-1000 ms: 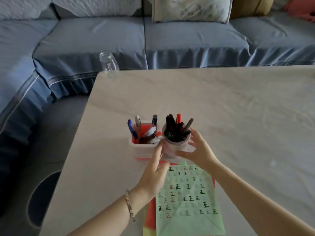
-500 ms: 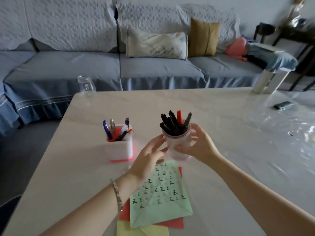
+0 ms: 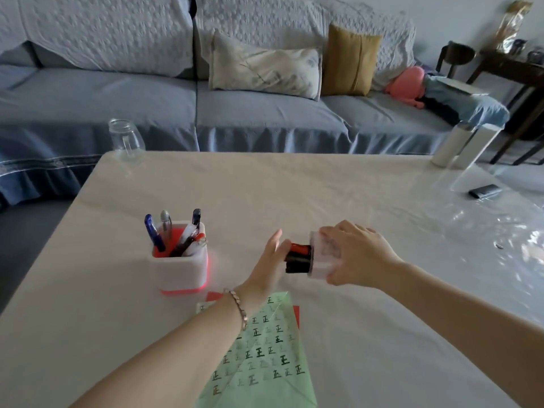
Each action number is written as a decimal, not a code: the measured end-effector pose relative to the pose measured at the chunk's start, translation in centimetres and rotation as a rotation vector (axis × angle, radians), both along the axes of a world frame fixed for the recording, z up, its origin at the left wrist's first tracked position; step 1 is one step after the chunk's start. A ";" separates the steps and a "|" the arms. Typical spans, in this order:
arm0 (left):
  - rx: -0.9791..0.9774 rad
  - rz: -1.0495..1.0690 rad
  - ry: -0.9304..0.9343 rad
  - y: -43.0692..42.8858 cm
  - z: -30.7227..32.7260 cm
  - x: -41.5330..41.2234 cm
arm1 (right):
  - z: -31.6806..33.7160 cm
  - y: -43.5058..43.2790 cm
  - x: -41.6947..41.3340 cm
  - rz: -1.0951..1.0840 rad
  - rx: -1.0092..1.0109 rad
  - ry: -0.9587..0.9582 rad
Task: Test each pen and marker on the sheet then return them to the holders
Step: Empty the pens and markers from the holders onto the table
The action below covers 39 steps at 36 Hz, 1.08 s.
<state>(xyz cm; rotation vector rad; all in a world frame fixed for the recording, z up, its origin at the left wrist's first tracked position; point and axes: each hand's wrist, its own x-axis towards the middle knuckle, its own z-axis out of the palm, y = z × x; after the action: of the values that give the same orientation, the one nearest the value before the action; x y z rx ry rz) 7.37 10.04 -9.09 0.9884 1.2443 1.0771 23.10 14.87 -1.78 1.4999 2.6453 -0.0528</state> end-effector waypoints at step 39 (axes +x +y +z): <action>0.314 -0.346 1.170 -0.2 -2.3 -0.1 | 0.5 -1.2 7.3 -0.286 0.011 0.701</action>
<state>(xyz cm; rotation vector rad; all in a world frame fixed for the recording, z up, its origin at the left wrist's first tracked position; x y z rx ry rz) 7.31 9.82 -11.43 2.1473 1.7108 0.3541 30.45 13.65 -1.28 2.1698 2.8594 -0.7072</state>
